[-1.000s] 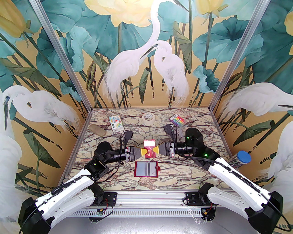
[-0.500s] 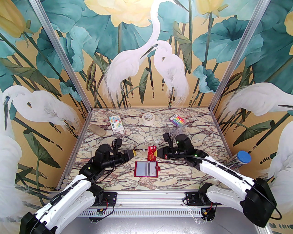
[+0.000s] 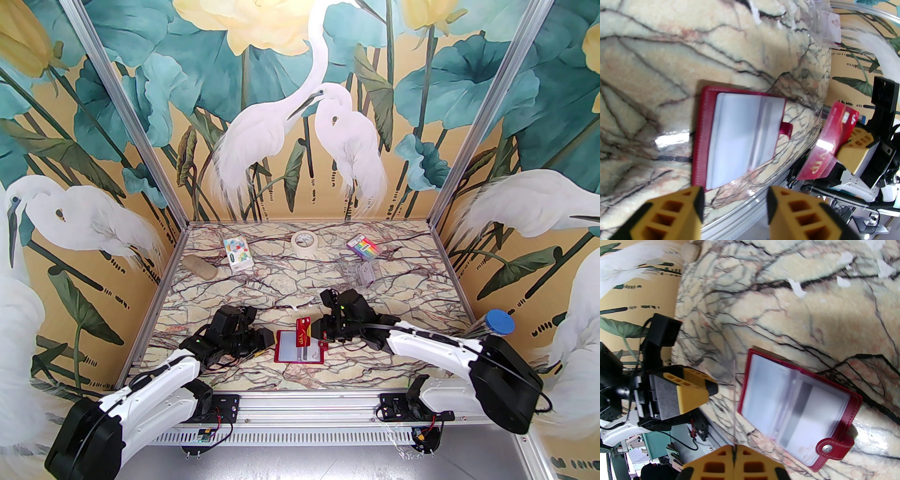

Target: Put the credit cards into the card holder

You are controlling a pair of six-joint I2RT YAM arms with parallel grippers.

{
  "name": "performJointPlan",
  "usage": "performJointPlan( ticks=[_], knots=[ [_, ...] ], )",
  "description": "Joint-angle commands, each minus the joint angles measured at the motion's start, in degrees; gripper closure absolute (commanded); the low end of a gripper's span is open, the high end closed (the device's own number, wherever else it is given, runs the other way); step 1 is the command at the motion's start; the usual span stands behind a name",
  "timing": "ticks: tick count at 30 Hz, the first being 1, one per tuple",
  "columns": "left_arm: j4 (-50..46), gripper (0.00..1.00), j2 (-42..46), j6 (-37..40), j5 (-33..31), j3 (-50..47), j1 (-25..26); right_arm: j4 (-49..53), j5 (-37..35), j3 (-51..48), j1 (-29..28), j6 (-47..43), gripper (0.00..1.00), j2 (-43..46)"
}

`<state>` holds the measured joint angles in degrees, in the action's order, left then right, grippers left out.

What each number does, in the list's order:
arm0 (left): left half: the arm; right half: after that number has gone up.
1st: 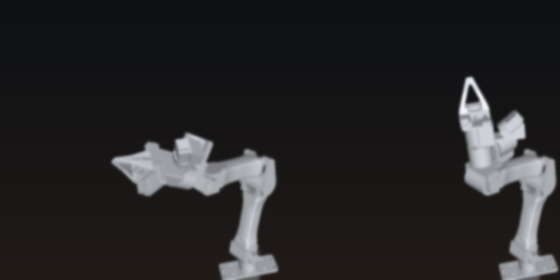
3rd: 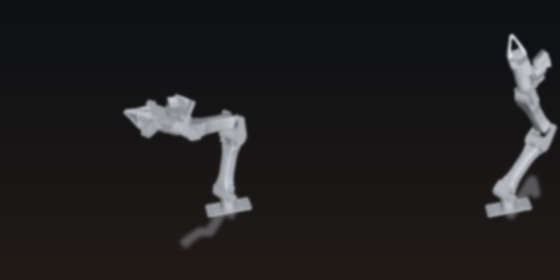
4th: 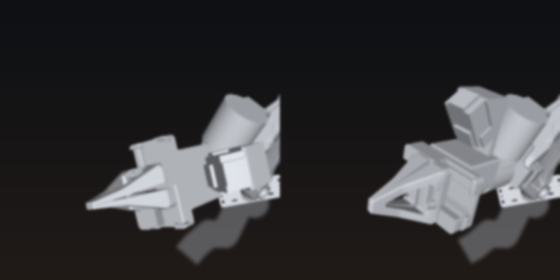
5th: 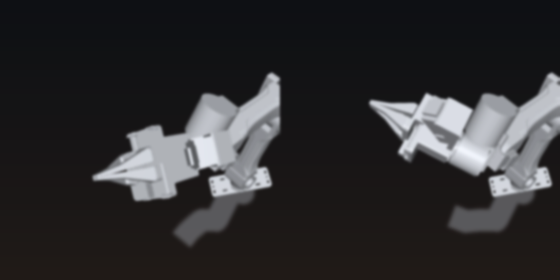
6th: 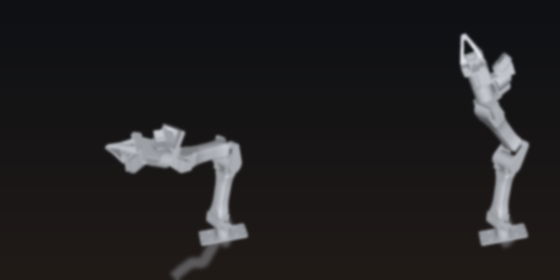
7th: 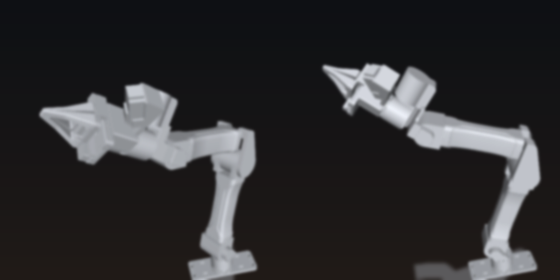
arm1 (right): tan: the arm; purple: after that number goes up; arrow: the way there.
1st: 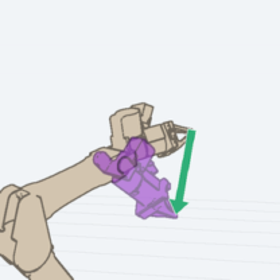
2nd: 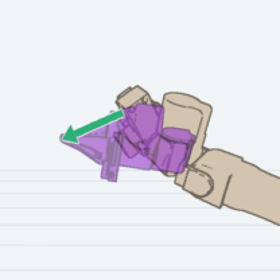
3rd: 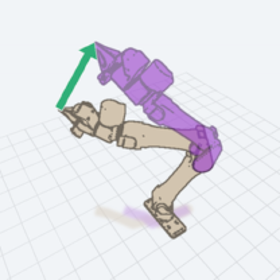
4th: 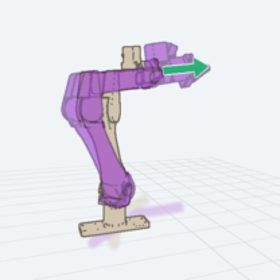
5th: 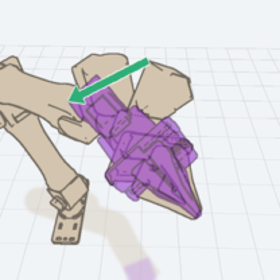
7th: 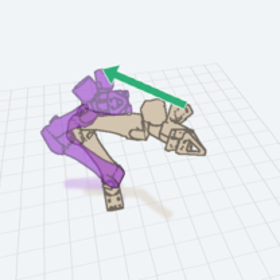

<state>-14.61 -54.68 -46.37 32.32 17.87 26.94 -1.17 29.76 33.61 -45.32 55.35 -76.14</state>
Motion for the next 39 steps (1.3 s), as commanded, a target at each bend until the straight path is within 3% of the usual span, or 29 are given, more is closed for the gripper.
performJointPlan(
  ticks=[1, 7, 16, 39],
  knots=[
    [3.1, 0.63, -1.4, 1.2, 1.6, -0.6, -0.3, -1.8, -1.7, -0.2, -0.5, 0.6, 1.00, -0.8],
    [8.4, 0.74, -7.6, 0.9, 2.1, -0.2, 0.6, -2.8, -2.0, -1.8, -0.7, 0.9, 1.00, -2.1],
    [13.0, 0.81, -14.9, 0.6, -0.3, 0.2, 3.2, -7.0, -1.9, -3.9, -1.2, 2.4, 1.00, -6.3],
    [13.3, 0.88, -19.4, 0.1, -3.1, -0.3, 4.7, -7.8, -1.9, -4.4, -2.0, 5.4, 1.00, -10.4]
  ],
)
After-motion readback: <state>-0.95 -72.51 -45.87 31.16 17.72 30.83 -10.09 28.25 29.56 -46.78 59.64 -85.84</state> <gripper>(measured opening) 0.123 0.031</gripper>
